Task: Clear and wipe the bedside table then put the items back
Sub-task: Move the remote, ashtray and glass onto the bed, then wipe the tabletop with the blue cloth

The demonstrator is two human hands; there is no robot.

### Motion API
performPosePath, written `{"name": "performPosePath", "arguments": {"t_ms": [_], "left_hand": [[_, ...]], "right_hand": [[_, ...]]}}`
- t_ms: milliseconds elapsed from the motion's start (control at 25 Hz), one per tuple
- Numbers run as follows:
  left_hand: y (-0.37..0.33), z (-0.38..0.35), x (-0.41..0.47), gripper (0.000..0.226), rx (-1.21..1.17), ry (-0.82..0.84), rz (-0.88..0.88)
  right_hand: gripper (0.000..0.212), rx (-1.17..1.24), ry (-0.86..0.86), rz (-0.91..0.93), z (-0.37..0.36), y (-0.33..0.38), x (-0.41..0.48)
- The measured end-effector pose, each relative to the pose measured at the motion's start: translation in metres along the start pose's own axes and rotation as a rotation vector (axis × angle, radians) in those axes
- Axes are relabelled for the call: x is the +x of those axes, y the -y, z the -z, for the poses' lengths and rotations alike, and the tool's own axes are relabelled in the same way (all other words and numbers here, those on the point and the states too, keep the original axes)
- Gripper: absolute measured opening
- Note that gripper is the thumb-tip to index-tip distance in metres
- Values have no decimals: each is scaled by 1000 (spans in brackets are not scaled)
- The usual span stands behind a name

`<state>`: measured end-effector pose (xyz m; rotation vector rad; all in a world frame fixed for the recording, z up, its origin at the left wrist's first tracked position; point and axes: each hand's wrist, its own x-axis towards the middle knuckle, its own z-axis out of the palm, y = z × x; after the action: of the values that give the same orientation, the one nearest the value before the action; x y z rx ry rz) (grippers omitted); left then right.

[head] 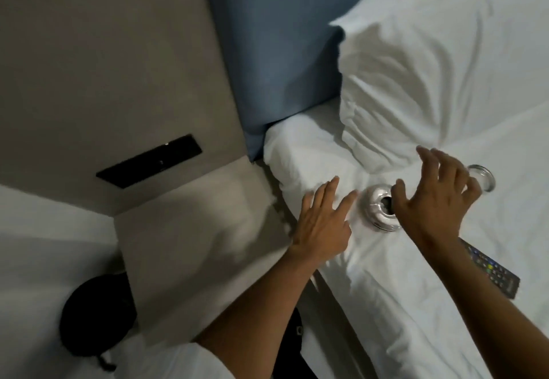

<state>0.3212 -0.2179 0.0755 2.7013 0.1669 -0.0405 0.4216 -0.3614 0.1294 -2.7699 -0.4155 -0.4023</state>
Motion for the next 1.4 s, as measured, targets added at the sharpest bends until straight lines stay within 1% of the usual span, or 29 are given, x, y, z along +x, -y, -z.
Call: {"name": "performPosePath", "arguments": {"t_ms": [120, 240, 280, 360, 400, 480, 560, 640, 680, 760, 880, 1000, 1040, 1120, 1200, 1240, 1280, 1320, 1400], "left_hand": [[28, 15, -50, 59, -44, -79, 151], [58, 24, -115, 58, -113, -118, 323], [68, 26, -142, 58, -138, -144, 400], [86, 32, -211, 57, -173, -210, 594], [91, 34, -241, 57, -180, -226, 670], [96, 40, -320, 57, -164, -256, 852], [92, 56, -411, 56, -96, -331, 1022], [82, 77, -493, 54, 20, -421, 1097], [76, 87, -523, 53, 88, -436, 1133], [64, 113, -575, 53, 159, -424, 1233], [60, 139, -640, 47, 242, -381, 1403], [62, 138, -705, 43, 240, -311, 1638], [62, 133, -721, 47, 216, -277, 1695], [62, 118, -738, 65, 132, -205, 1754], [69, 101, -744, 87, 64, -116, 1770], [74, 94, -744, 92, 77, -81, 1778], [79, 90, -744, 91, 121, -56, 1787], [82, 90, -745, 84, 176, -44, 1787], [87, 97, -747, 61, 246, -67, 1747]], "right_hand": [[55, 33, 120, 111, -8, 50, -22], [48, 46, 232, 194, -17, 83, -52], [42, 69, 290, 261, -20, 99, -66], [29, 111, 479, 432, -30, 140, -116], [27, 106, 564, 507, -32, 157, -140], [26, 143, 658, 696, -28, 203, -204], [35, 199, 687, 896, -4, 258, -274], [36, 232, 683, 1051, 37, 305, -335], [35, 236, 694, 1105, 54, 323, -358], [40, 216, 736, 1227, 91, 354, -400], [54, 131, 740, 1457, 131, 393, -447], [54, 43, 763, 1627, 158, 418, -486], [51, -4, 775, 1667, 164, 421, -496], [49, -59, 814, 1716, 172, 418, -512], [48, -84, 880, 1702, 170, 407, -519], [48, -94, 911, 1686, 166, 399, -517], [48, -103, 934, 1670, 161, 390, -513], [48, -118, 957, 1644, 155, 381, -507], [49, -169, 994, 1582, 144, 366, -491]]}}
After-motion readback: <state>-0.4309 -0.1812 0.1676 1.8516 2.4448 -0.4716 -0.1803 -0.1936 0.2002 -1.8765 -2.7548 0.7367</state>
